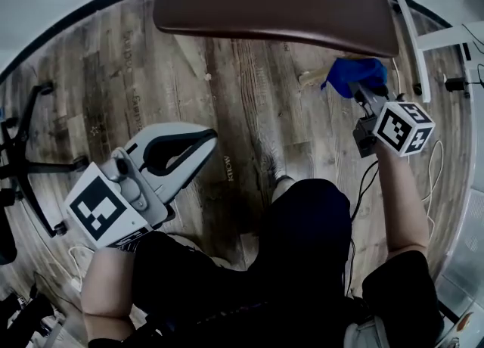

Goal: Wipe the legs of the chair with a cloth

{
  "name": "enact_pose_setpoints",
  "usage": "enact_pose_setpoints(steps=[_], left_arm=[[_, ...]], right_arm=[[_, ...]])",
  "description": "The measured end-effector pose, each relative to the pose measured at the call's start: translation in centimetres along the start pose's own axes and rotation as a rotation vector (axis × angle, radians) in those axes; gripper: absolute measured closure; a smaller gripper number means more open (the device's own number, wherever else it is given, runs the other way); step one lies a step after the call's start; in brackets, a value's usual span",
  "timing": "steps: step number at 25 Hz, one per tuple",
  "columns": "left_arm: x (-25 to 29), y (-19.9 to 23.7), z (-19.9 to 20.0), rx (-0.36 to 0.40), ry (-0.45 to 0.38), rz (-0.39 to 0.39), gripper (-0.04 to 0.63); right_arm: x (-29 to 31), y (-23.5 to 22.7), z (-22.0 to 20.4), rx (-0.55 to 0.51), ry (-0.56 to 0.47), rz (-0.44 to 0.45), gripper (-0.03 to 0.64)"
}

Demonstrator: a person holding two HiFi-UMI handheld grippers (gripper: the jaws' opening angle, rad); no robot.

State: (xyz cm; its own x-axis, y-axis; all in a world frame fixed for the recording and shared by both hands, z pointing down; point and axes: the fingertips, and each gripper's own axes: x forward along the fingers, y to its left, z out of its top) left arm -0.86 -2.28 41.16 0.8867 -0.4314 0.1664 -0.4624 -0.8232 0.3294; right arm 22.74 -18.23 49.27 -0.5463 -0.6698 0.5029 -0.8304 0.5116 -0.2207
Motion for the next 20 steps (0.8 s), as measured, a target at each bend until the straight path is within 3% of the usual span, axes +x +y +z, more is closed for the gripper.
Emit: enact_pose_setpoints(steps=[4,10,20], left_arm=[[-0.2,0.0,0.4,0.002,-0.013,0.006,0.595],[-0.5,-0.3,1.4,0.014,-0.036,0.005,0.595],[-1.5,-0.5,1.1,0.015,-0.032,0.016,0.595]], right_arm=[[-0.9,3.1,4.1,-0.025,-0.036,0.07,0.531],[0.4,7.3,4.9,0.093,-0.032,0.217,0.531],[8.2,20.4,5.2,-0.067,-0.061,0.453,0.531]])
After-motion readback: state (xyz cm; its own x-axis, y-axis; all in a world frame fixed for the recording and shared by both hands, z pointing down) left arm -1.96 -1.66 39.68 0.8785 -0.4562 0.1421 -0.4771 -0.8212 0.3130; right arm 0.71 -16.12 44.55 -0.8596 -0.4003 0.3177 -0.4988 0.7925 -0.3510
